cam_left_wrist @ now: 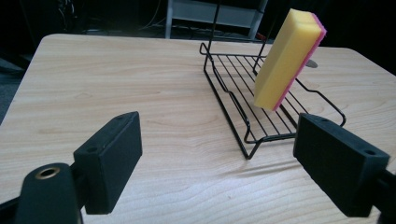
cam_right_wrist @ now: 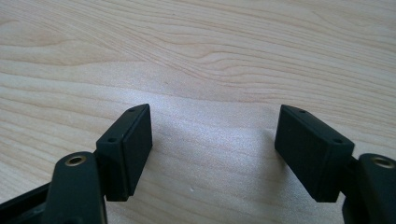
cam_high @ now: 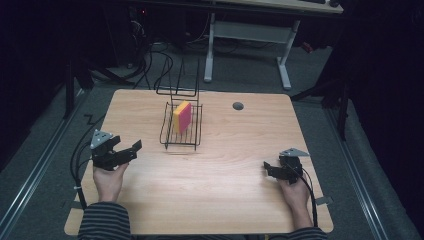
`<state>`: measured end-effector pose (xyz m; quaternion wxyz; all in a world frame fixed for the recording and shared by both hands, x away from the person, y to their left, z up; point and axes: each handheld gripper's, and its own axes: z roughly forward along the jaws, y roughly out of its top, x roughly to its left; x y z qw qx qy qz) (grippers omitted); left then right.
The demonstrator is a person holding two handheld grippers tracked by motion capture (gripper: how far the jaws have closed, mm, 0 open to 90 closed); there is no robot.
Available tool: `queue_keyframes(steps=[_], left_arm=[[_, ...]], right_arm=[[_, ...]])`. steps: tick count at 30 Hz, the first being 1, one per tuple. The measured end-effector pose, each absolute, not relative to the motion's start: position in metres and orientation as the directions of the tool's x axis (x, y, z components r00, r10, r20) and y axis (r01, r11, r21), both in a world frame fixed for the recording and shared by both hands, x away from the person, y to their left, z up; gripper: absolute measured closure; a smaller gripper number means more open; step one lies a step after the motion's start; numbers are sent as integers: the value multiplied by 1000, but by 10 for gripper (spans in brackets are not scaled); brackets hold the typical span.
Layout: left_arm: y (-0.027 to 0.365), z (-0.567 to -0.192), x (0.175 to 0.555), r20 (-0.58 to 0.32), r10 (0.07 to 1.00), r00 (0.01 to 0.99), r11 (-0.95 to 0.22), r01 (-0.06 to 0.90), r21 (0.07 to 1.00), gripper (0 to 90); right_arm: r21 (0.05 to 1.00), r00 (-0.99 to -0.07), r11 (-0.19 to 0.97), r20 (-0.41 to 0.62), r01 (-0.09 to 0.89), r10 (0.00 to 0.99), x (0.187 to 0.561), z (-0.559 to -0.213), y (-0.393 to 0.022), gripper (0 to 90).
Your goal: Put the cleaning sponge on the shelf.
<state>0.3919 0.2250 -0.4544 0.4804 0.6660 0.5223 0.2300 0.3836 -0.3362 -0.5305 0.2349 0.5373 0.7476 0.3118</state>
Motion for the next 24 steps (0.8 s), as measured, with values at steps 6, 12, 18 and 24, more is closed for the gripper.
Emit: queue_keyframes(steps=[6,12,18,24], left_arm=[[229,-458,389,-199,919,339,14,477,879,162],[230,-462,386,-202,922,332,16,485,874,163],[231,-466,385,-203,924,325,17,494,869,164],[232,-471,383,-207,924,320,19,503,864,165]], right_arm=[[719,-312,228,-16,657,950,384,-530,-336,279],[719,-312,228,-16,657,950,384,-531,-336,279],[719,-312,228,-16,657,950,384,-531,-336,279],[719,-312,228,-16,657,950,384,-531,-336,279]])
